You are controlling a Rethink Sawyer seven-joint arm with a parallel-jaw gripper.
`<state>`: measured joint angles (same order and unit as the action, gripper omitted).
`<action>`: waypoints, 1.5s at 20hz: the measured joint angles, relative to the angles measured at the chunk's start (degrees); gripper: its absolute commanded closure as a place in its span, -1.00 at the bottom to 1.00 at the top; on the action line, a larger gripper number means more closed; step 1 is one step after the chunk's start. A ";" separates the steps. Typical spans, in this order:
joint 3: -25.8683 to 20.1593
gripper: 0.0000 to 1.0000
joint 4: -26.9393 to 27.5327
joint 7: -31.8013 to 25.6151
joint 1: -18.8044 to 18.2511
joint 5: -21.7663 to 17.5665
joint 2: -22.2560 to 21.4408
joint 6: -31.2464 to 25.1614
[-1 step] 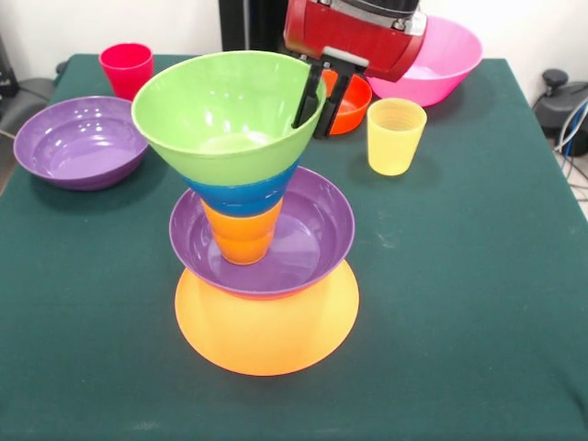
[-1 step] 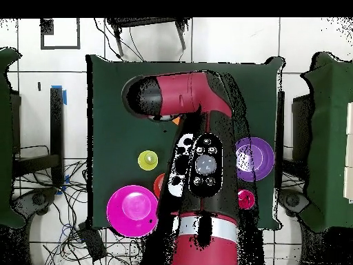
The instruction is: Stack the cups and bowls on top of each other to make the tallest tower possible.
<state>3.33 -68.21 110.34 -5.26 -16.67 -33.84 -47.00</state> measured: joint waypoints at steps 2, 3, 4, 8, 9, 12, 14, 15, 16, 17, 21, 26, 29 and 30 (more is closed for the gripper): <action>-0.05 1.00 0.19 0.00 -0.05 0.01 0.03 -0.01; -0.09 -1.00 0.31 0.00 -0.08 0.02 0.04 -0.01; -0.11 -1.00 0.33 0.00 -0.09 0.01 0.05 -0.01; -0.25 -1.00 0.40 0.00 -0.16 0.02 0.13 0.01; -0.33 -1.00 0.40 0.00 -0.17 0.03 0.16 -0.01; -0.43 -1.00 0.39 0.00 -0.18 0.01 0.19 -0.01; -0.52 -1.00 0.39 0.00 -0.18 0.02 0.20 -0.01; -0.56 -1.00 0.40 0.00 -0.19 0.02 0.20 -0.01; -0.59 -1.00 0.39 0.00 -0.19 0.01 0.20 -0.01; -0.61 -1.00 0.39 0.00 -0.19 0.01 0.20 -0.01; -0.76 -1.00 0.40 0.00 -0.20 0.01 0.20 -0.01; -0.70 -1.00 0.40 0.00 -0.16 0.01 -0.09 -0.01; -0.48 -1.00 0.39 0.00 -0.01 0.01 -0.72 -0.01; -0.41 -1.00 0.39 0.00 0.03 0.01 -0.92 -0.01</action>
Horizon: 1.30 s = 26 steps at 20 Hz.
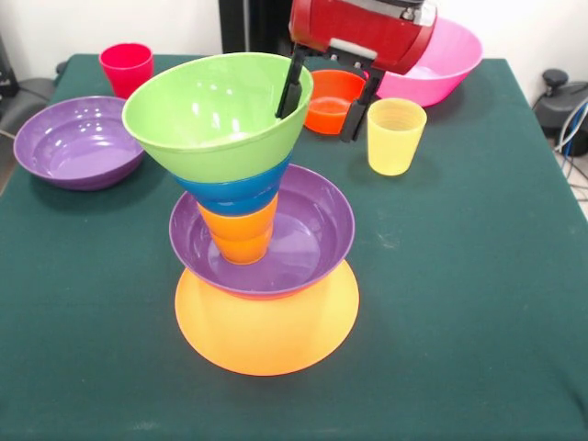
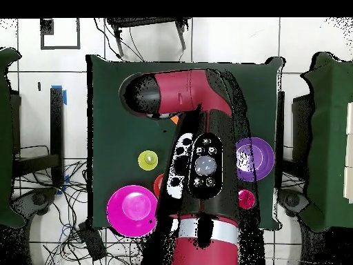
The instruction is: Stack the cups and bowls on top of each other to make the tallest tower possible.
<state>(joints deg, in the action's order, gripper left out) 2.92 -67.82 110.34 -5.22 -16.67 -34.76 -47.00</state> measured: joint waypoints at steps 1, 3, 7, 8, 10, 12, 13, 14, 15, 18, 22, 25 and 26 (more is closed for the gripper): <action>0.04 -1.00 0.00 0.00 0.02 -0.05 -0.19 -0.01; 0.06 -1.00 0.00 0.00 0.02 -0.37 -0.74 -0.18; 0.12 -1.00 0.00 0.00 0.02 -1.12 -2.24 -1.09; 0.12 -1.00 -0.01 0.00 0.02 -1.13 -2.63 -1.44; 0.12 -1.00 0.00 0.00 0.02 -1.13 -3.83 -2.48; 0.12 -1.00 -0.02 0.00 0.03 -1.14 -4.55 -3.05; 0.12 -1.00 -0.04 0.00 0.04 -1.14 -5.02 -3.39; 0.13 -1.00 -0.17 0.00 0.07 -1.14 -5.54 -3.49; 0.13 -1.00 -0.29 0.00 0.09 -1.14 -6.06 -3.59; 0.26 -1.00 -1.14 0.00 0.35 -1.14 -7.52 -3.58; 1.22 -1.00 -3.95 0.00 2.04 -1.01 -10.49 -3.59; 1.80 -1.00 -6.07 0.00 3.50 -0.45 -12.16 -3.59; 1.99 -1.00 -7.12 0.00 4.13 0.07 -12.82 -3.56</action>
<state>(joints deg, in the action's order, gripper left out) 4.91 -74.94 110.34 -1.09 -16.60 -47.58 -50.57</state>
